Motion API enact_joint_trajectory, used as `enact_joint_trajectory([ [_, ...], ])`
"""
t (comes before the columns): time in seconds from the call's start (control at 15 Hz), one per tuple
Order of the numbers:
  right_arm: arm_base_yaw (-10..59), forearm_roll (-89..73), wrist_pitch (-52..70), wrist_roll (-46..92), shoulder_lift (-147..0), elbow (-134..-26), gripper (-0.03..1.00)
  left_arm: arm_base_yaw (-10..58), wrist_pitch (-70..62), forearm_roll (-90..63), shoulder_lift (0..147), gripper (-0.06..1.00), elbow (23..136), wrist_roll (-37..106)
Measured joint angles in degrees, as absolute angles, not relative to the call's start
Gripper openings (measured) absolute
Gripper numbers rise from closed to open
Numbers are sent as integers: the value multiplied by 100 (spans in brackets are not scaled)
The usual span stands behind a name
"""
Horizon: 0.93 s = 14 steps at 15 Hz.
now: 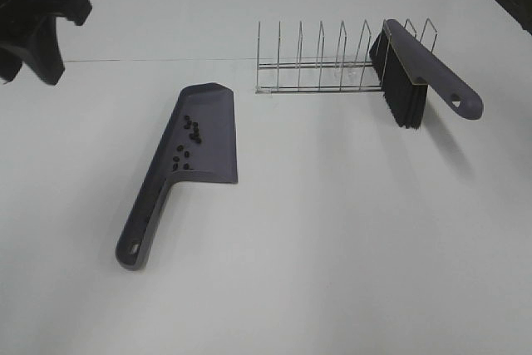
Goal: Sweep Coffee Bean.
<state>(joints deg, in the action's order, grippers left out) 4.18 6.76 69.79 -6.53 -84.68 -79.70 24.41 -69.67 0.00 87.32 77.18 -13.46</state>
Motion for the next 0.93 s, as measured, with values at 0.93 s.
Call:
enact_joint_trajectory([
  [0.93, 418, -435, 6973, 447, -1788, -3701, 63, 2441, -6933, -1020, 1788, 40, 3833, -1117],
])
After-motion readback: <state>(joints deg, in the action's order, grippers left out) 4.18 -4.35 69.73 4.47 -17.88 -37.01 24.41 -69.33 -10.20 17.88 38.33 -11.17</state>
